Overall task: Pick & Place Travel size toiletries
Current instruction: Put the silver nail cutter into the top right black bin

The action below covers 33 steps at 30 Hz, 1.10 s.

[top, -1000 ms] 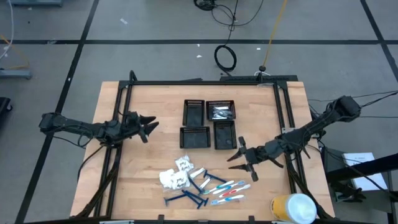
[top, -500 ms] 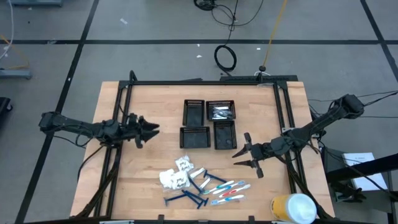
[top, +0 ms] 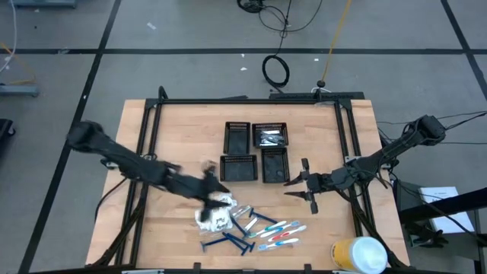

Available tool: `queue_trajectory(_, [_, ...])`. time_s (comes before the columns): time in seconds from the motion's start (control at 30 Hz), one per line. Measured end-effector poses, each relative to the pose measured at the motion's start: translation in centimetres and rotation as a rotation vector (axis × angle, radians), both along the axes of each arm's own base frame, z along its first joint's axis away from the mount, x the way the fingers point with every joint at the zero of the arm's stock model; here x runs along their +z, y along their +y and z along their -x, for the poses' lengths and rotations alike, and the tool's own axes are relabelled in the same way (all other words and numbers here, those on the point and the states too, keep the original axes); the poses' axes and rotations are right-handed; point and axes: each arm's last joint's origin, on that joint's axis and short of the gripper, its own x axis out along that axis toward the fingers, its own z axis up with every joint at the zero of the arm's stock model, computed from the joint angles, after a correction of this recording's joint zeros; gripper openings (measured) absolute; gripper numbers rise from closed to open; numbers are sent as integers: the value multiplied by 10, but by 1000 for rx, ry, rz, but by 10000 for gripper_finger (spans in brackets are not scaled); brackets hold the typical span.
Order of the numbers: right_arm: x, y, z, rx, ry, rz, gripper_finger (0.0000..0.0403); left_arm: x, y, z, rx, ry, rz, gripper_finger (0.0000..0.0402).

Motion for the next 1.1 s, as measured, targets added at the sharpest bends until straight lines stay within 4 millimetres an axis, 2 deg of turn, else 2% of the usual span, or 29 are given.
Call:
queue_trajectory(0.13, [0, 0, 0, -3, 1, -20, 114, -32, -15, -53, 72, 195, -22, 209])
queue_trajectory(0.2, [1, 0, 0, -5, -2, -32, 114, -52, -21, -73, 76, 295, -37, 209])
queue_trajectory(0.37, [1, 1, 0, 1, -2, -32, 113, -95, -28, -100, 100, 562, -4, 209])
queue_trajectory(0.43, [1, 1, 0, 0, -2, -36, 114, -104, -30, -107, 123, 596, 27, 209])
queue_trajectory(0.6, [1, 1, 0, 0, -8, -42, 111, -118, -32, -114, 141, 619, 35, 209])
queue_trajectory(0.83, [2, 1, 0, 1, -15, -40, 101, -121, -30, -109, 179, 677, 32, 201])
queue_trajectory(0.93, [2, 1, 0, 1, -15, -38, 97, -121, -30, -109, 180, 680, 30, 169])
queue_trajectory(1.1, [2, 1, 0, 1, -15, -38, 94, -121, -31, -110, 176, 671, 39, 73])
